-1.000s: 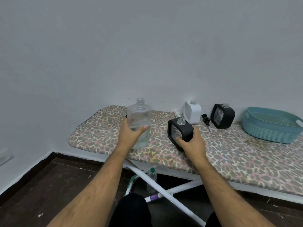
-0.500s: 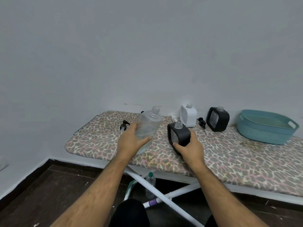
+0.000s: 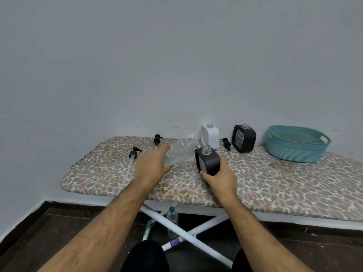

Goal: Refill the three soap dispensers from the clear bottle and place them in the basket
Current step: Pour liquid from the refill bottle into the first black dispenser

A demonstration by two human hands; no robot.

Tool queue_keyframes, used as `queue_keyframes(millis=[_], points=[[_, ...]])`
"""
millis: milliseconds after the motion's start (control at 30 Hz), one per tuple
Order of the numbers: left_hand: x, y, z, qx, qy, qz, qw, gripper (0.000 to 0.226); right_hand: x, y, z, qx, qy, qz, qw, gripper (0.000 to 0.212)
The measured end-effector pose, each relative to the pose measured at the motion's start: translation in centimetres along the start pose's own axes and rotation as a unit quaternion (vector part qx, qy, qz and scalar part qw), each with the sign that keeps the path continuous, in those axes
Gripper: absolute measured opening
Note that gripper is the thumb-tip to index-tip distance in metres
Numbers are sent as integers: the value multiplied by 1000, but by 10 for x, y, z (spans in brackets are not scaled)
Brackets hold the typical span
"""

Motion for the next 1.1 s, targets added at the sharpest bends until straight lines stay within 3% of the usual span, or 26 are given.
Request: queue_keyframes(millis=[400, 1100], points=[[9, 6, -12, 20, -48, -104, 993, 65, 2, 3, 4, 2, 6, 7, 1000, 57], [16, 12, -21, 21, -70, -153, 985, 65, -1, 6, 4, 5, -15, 53, 998, 61]])
Point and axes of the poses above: each hand's wrist, its own z-axis away from the middle knuckle, its own y-axis out of the back of the hand, x = y × z, the point moved 1 cm from there along -z, towards the middle knuckle, and after that the axes turned 12 degrees about -x, right-handed, at the moved point
